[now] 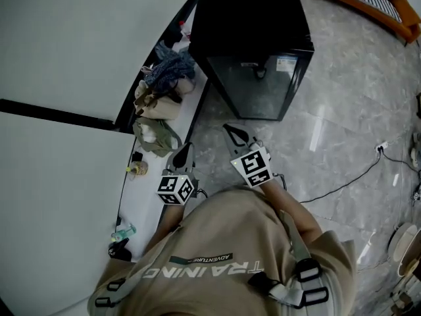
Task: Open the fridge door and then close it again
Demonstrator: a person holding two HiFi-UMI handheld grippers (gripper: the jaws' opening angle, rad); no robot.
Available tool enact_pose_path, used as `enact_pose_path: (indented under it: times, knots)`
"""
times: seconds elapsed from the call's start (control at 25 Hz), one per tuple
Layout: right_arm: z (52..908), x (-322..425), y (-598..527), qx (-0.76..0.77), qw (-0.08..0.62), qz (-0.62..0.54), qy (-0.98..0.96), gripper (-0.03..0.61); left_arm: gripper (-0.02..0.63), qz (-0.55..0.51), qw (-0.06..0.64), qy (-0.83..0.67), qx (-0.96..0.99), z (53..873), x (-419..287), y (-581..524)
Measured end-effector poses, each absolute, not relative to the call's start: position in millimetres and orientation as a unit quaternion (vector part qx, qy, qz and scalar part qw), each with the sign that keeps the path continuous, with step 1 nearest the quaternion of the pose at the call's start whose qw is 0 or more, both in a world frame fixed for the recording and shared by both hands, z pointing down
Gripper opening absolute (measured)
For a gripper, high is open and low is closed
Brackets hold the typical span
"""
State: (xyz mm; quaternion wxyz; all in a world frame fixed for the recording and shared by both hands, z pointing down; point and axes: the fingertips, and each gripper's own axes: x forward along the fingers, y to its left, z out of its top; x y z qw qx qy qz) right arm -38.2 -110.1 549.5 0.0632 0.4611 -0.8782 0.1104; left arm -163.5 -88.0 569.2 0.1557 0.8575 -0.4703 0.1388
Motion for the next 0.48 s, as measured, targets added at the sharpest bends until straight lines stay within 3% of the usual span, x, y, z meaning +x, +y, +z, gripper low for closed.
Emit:
enact_pose_path:
  times: [0.48]
  knots:
    - [564.7, -23.4, -133.2, 0.451, 0.074, 0.136, -0.879, -0.005, 0.0, 0.156, 0.169, -0.463, 0.856, 576.3, -140.0, -118.3]
